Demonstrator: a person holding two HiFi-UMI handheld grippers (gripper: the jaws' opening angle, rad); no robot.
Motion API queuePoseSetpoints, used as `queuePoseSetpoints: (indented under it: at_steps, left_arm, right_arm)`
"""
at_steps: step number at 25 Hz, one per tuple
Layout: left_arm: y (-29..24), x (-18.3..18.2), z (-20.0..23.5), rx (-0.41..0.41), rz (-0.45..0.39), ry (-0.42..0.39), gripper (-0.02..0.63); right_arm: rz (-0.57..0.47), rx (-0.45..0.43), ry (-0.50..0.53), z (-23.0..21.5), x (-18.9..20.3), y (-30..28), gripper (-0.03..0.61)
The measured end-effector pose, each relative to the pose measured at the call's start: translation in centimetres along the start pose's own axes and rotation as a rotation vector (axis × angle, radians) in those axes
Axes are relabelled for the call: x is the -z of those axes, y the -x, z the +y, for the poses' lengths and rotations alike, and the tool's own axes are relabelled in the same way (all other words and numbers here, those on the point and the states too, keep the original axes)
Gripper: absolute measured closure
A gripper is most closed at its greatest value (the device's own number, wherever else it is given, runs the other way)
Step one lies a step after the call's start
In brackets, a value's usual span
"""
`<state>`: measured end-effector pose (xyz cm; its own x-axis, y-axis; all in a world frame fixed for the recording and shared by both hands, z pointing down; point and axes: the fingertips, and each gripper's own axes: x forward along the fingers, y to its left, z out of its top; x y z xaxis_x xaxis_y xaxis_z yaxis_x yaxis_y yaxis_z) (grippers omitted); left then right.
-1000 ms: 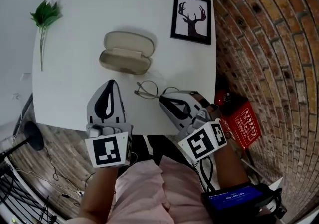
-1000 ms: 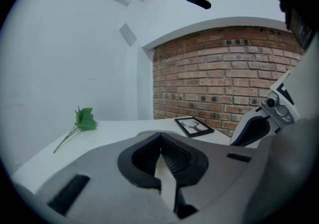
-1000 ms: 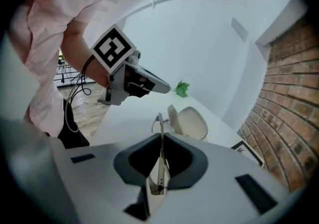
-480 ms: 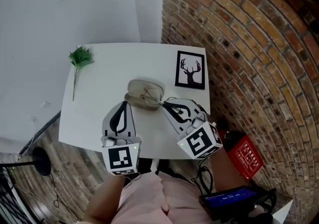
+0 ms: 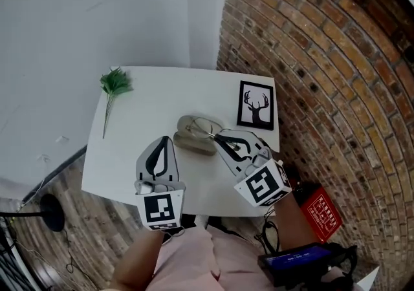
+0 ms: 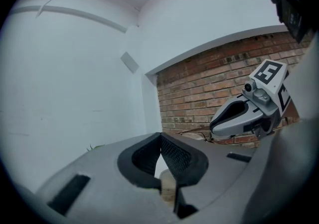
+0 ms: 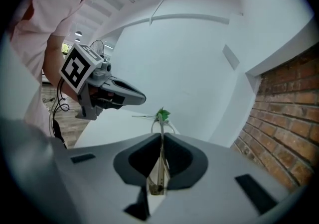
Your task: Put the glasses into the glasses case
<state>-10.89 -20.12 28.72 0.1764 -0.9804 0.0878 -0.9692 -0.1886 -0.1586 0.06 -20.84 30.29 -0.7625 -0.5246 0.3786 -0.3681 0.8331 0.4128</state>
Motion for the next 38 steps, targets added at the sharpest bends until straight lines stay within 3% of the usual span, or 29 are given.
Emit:
queuePoseSetpoints:
  at_steps: [15,25,38]
  left_arm:
    - [-3.1,4.2,5.0,0.036,0.094,0.099,0.606]
    - [-5.0,8.7,5.8,0.074,0.172,0.131,0.606]
    - [-6.8,11.5,6.0,0.093,0.225,0.152,0.607]
  right_arm:
    - [0.091,-0.091,-0.054,2.1,2.8,-7.7,0.551]
    - [0.157,-0.145,-0.101,3.7,7.6,-10.7,0.551]
    - [0.192,-0.224,-0.142,5.6,10.3,-11.9,0.551]
